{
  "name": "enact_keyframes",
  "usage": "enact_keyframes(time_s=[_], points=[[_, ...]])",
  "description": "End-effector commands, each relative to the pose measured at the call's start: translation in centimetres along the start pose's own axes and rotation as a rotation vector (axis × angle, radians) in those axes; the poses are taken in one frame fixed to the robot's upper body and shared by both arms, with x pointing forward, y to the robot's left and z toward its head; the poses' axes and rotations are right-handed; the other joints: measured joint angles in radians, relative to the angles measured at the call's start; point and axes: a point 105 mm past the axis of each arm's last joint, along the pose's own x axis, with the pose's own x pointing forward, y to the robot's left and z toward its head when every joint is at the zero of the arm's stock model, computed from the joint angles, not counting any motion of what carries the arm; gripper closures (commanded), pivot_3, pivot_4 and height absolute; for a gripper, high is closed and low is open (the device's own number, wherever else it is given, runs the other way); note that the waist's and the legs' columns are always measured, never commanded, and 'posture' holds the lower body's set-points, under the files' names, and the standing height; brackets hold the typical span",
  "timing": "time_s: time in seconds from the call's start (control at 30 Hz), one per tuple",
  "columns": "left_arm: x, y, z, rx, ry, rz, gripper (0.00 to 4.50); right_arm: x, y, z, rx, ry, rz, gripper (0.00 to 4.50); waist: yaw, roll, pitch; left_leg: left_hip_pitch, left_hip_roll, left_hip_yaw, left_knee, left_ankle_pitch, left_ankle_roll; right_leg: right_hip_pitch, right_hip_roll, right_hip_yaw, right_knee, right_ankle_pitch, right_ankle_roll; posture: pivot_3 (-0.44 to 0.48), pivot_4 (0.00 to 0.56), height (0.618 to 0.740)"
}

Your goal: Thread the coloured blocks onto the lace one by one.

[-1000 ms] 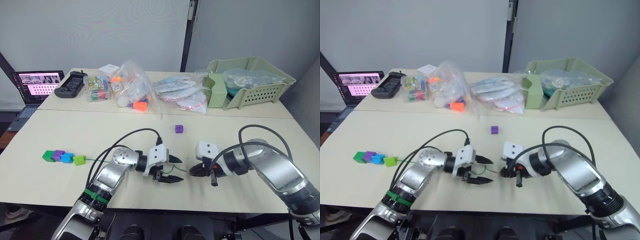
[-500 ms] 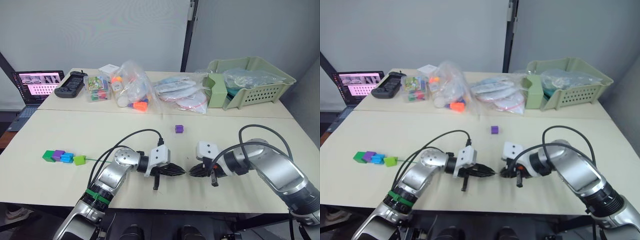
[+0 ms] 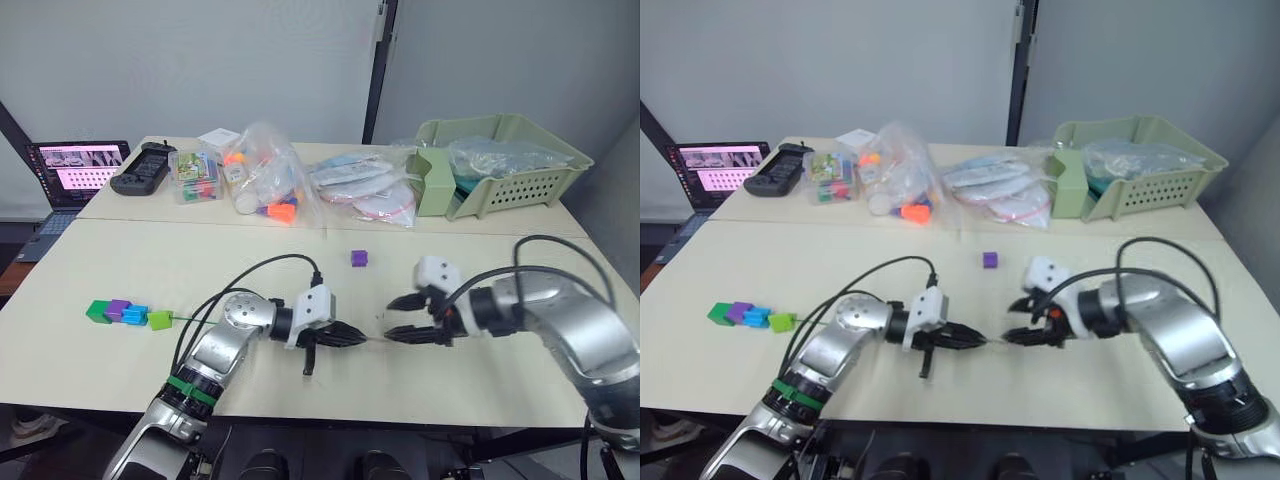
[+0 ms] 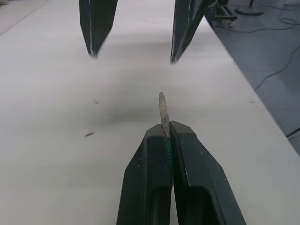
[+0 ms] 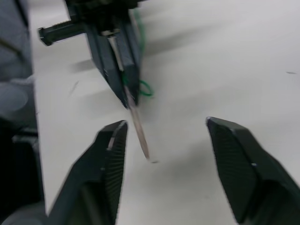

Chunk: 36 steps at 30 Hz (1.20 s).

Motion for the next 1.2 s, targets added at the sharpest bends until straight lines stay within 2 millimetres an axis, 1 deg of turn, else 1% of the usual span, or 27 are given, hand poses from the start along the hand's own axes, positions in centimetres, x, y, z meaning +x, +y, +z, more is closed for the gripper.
enact_keyframes(time_s=[0.03,0.1,0.17,0.27,0.4,0.43,0.53,0.67,0.73,0.8,0.93,1.03,1.2], points=[[-1.4,0.6,1.0,0.022,-0.039,0.043,4.5,-1.0,-0.9,1.5,0.037,-0.146,-0.128,0.06,-0.001,0.0,0.0,0.0,0.0,0.0,0.0,0.0,0.0,0.0,0.0,0.0,0.0,0.0,0.0,0.0,0.15,0.733],[-2.0,0.8,0.8,0.017,-0.034,0.062,4.5,-1.1,-1.6,1.4,0.074,-0.204,-0.193,0.06,-0.004,0.0,0.0,0.0,0.0,0.0,-0.001,0.0,0.0,0.0,0.0,0.0,0.001,0.0,0.0,0.0,0.15,0.733],[-3.0,0.8,0.5,0.011,-0.021,0.081,4.5,-0.4,-2.6,1.1,0.082,-0.286,-0.316,0.06,-0.003,0.0,0.0,0.0,0.0,0.0,-0.001,0.0,0.0,0.0,0.0,0.0,0.001,0.0,0.0,0.0,0.15,0.733],[-4.1,0.9,0.2,0.002,-0.007,0.111,4.5,1.4,-3.5,0.7,0.061,-0.336,-0.43,0.06,-0.005,0.0,0.0,0.001,0.0,0.0,-0.001,0.0,0.0,-0.001,0.0,0.0,0.001,0.0,0.0,0.0,0.15,0.733],[-5.5,1.1,-0.1,-0.022,-0.002,0.153,4.5,4.0,-5.1,0.7,0.138,-0.419,-0.521,0.06,-0.006,0.0,0.0,0.001,0.0,0.001,-0.002,0.0,0.0,-0.001,0.0,0.0,0.001,0.0,0.0,0.0,0.15,0.733],[-5.6,1.1,-0.1,-0.026,-0.003,0.157,4.5,4.3,-5.3,0.7,0.141,-0.428,-0.532,0.06,-0.006,0.0,0.0,0.001,0.0,0.001,-0.002,0.0,0.0,-0.001,0.0,0.0,0.001,0.0,0.0,0.0,0.15,0.733],[-6.2,0.9,-0.1,-0.033,-0.007,0.175,4.5,6.3,-6.5,0.6,0.173,-0.425,-0.566,0.06,-0.005,0.0,0.0,0.001,0.0,0.001,-0.002,0.0,0.0,-0.001,0.0,0.0,0.001,0.0,0.0,0.0,0.15,0.733],[-6.6,0.6,0.1,-0.041,-0.007,0.194,4.5,8.3,-7.9,0.7,0.197,-0.426,-0.586,0.06,-0.007,0.0,0.0,0.001,0.0,0.001,-0.002,0.0,0.0,-0.001,0.0,0.0,0.002,0.0,0.0,0.0,0.15,0.733],[-6.8,0.4,0.1,-0.044,-0.005,0.195,4.5,8.8,-9.2,0.5,0.234,-0.426,-0.628,0.06,-0.008,0.0,0.0,0.001,0.0,0.001,-0.002,0.0,0.0,-0.001,0.0,0.0,0.002,0.0,-0.001,0.0,0.15,0.733],[-6.9,0.2,0.2,-0.044,-0.007,0.199,4.5,9.3,-10.0,0.4,0.25,-0.424,-0.646,0.06,-0.01,0.001,0.0,0.002,0.0,0.001,-0.003,0.0,0.0,-0.001,0.0,0.0,0.002,0.0,-0.001,0.0,0.15,0.733],[-7.0,0.2,0.2,-0.047,-0.003,0.215,4.5,10.2,-10.5,0.4,0.264,-0.42,-0.635,0.06,-0.01,0.001,0.0,0.002,0.0,0.001,-0.003,0.0,-0.001,-0.001,0.0,0.0,0.003,0.001,-0.001,0.0,0.15,0.733],[-7.4,0.1,-0.2,-0.055,0.015,0.228,4.5,11.4,-11.1,0.7,0.26,-0.403,-0.625,0.06,-0.021,0.001,0.0,0.002,0.0,0.001,-0.004,0.0,-0.001,-0.001,0.0,0.0,0.003,0.001,-0.001,0.0,0.15,0.733],[-7.5,0.2,-0.1,-0.052,0.017,0.238,4.5,11.8,-12.0,0.4,0.293,-0.405,-0.658,0.06,-0.031,0.001,0.0,0.002,0.0,0.0,-0.005,0.0,-0.001,-0.002,0.0,0.0,0.003,0.001,-0.002,0.0,0.15,0.733]])
